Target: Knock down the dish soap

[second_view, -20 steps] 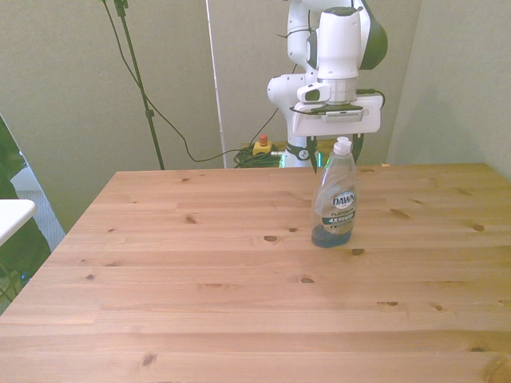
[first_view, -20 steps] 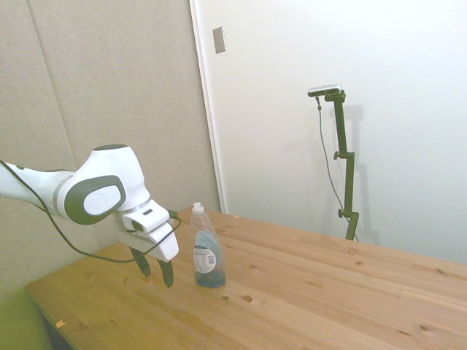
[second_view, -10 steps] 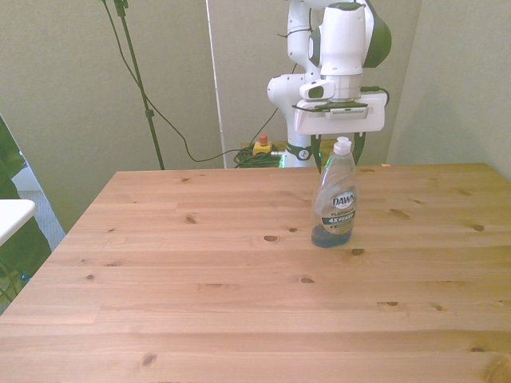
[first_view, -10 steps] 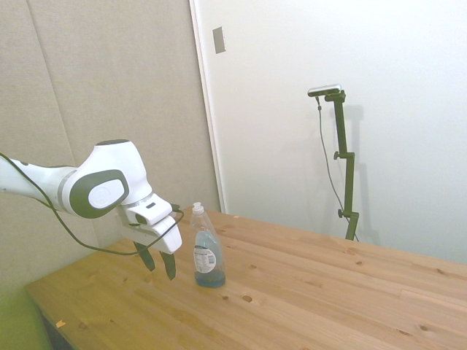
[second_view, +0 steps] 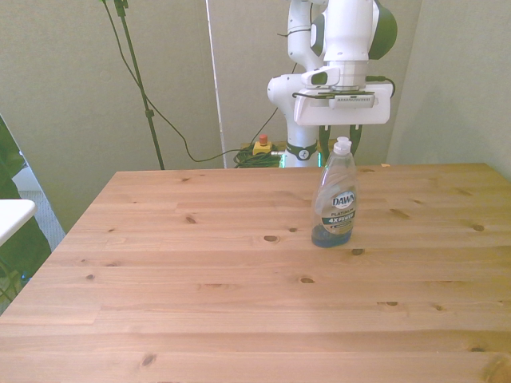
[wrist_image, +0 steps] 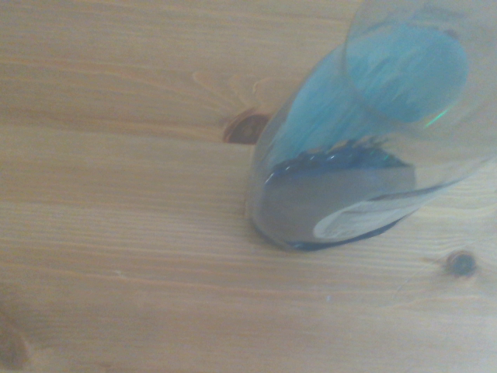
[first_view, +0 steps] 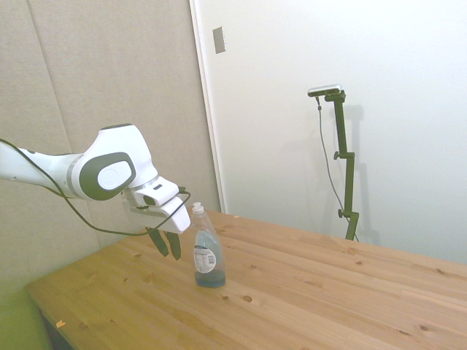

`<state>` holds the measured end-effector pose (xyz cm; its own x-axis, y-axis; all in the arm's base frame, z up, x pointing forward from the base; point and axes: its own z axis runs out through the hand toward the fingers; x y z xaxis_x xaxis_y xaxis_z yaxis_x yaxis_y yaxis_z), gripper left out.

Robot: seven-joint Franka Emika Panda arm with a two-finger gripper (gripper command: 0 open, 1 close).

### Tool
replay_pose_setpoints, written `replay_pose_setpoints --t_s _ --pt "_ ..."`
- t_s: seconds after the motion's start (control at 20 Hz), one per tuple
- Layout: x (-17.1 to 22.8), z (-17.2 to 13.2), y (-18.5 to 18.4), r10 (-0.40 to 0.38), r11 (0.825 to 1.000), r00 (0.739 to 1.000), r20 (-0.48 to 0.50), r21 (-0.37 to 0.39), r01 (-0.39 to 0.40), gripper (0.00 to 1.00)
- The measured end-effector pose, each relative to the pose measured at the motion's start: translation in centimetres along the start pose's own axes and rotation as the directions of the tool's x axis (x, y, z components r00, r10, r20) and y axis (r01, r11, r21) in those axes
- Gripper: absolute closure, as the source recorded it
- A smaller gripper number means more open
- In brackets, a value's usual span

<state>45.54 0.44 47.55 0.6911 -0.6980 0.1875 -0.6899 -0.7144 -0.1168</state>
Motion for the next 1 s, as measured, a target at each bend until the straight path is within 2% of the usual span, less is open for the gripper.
replay_pose_setpoints --t_s 0.5,0.75,1.0 --pt "3.5 1.2 -1.4 0.035 0.999 0.999 -0.041 -0.025 -0.036 1.0" --pt "5.2 1.6 -4.3 0.056 0.998 0.996 -0.076 -0.008 -0.057 1.0" --pt "6.6 3.6 -8.9 0.092 0.995 0.989 -0.118 0.039 -0.088 1.0"
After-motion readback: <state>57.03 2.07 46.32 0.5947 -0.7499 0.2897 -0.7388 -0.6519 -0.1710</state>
